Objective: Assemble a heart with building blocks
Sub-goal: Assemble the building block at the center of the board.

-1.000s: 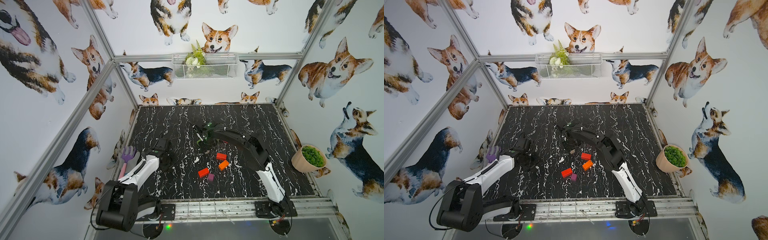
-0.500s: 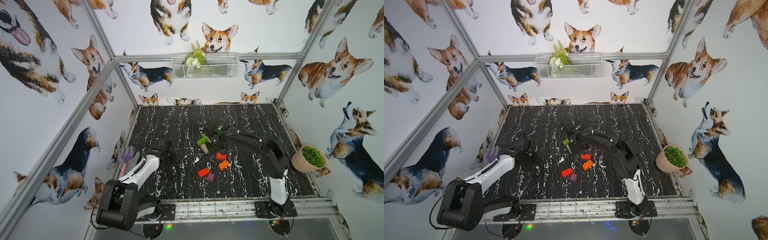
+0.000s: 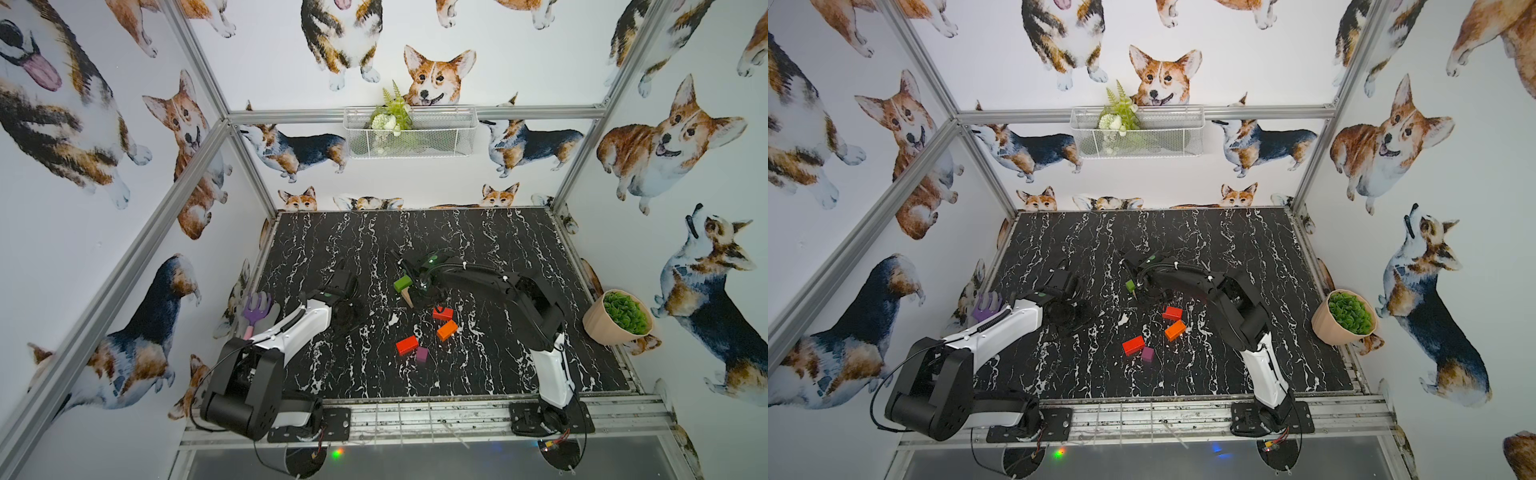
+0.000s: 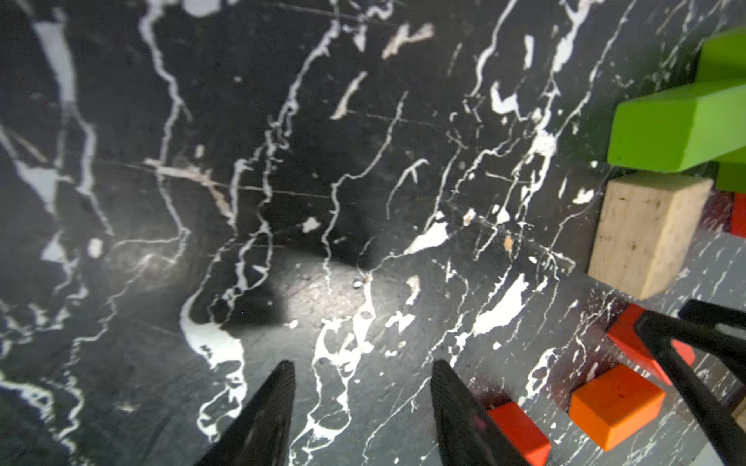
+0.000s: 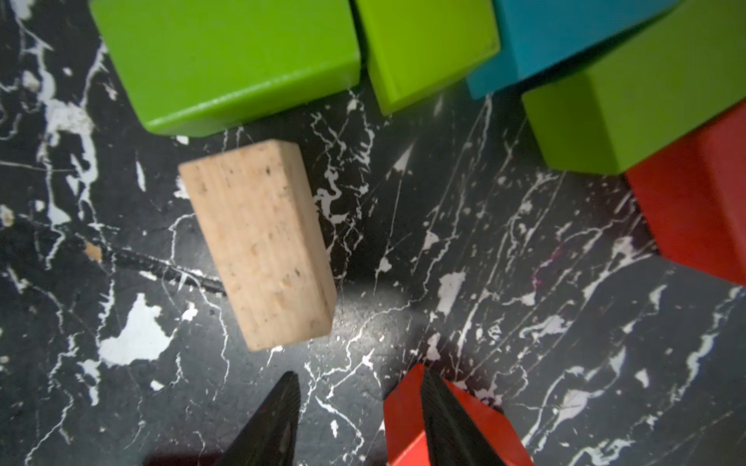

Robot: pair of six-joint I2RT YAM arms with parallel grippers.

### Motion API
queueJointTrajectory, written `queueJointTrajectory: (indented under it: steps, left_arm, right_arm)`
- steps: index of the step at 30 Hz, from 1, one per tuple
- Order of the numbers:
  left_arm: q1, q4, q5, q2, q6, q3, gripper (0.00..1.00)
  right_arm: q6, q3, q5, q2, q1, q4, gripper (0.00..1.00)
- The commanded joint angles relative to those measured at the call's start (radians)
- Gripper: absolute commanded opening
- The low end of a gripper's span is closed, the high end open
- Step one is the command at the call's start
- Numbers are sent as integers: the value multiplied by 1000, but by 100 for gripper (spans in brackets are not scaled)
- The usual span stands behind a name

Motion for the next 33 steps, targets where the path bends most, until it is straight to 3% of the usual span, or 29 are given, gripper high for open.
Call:
queueJointTrajectory:
  steps: [1, 24, 33]
  left_arm:
    - [-47, 9, -29, 26, -17, 27, 58]
    - [-65, 10, -43, 36, -26, 26, 58]
    - [-66, 1, -43, 25, -22, 27, 58]
  right_arm:
    - [7, 19, 31, 13, -3, -13, 52]
    - [-11, 97, 59, 73, -8, -54, 50]
    - [-8, 61, 108, -18, -8, -71, 51]
